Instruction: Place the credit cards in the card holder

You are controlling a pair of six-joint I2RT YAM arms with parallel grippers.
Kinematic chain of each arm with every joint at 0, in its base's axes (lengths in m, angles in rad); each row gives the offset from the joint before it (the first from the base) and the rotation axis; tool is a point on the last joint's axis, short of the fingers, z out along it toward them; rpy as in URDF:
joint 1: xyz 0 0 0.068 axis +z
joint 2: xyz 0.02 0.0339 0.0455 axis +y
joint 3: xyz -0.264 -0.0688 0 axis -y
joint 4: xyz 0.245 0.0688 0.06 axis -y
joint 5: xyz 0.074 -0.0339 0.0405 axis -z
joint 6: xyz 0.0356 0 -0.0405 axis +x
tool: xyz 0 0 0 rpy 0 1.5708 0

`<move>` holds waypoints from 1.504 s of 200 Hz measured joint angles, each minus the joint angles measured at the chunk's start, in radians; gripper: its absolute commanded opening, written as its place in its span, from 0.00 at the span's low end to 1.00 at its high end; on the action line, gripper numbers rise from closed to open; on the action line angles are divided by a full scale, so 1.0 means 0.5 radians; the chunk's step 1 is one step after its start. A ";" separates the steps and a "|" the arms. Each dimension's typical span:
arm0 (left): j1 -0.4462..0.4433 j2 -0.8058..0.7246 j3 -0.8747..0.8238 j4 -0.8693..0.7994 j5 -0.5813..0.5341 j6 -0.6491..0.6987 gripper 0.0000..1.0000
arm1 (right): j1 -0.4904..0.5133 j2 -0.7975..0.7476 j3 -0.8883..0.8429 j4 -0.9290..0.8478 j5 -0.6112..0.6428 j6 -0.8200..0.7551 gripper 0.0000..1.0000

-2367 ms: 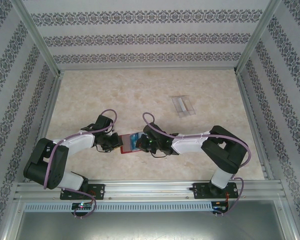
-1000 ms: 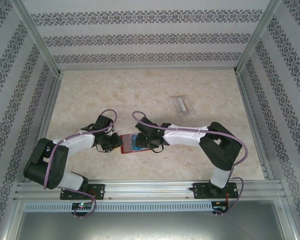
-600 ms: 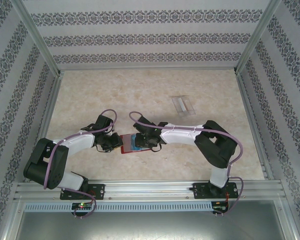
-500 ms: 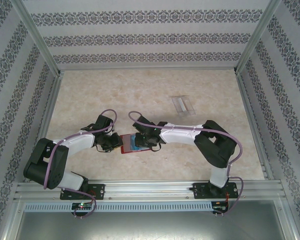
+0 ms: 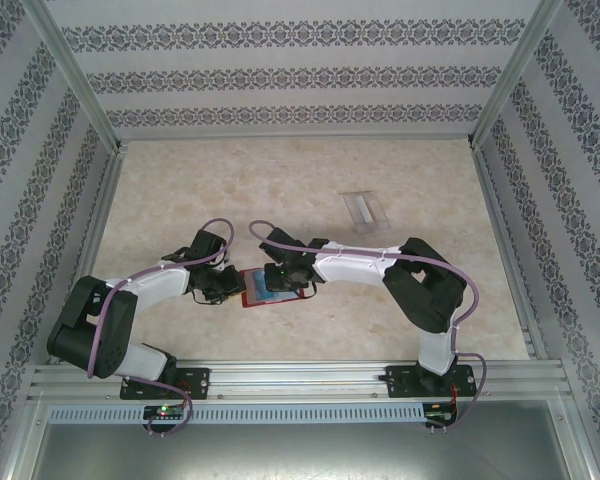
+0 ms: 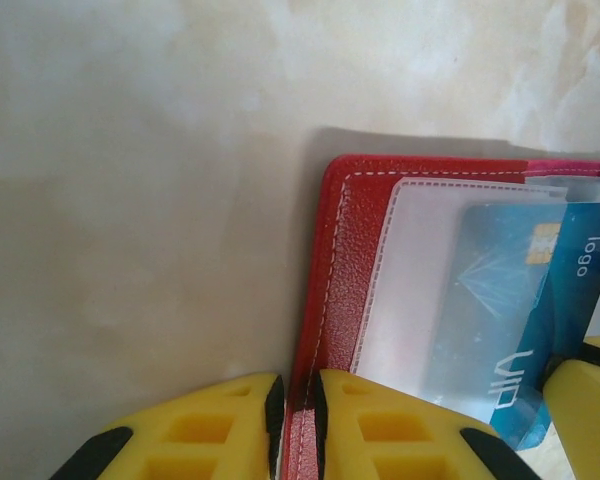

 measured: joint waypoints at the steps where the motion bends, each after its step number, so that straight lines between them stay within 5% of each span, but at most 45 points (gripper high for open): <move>1: 0.000 0.000 -0.001 0.000 -0.001 0.000 0.21 | 0.000 0.001 0.002 0.000 -0.003 -0.002 0.17; 177: 0.000 -0.023 -0.021 0.024 0.003 -0.012 0.21 | 0.025 0.094 0.011 0.153 -0.163 0.123 0.19; 207: 0.000 -0.030 -0.029 0.045 0.018 -0.027 0.31 | 0.025 0.084 0.000 0.172 -0.163 0.139 0.21; 301: -0.018 -0.212 0.010 -0.097 -0.103 0.014 0.40 | -0.011 -0.403 -0.289 0.122 0.012 0.124 0.34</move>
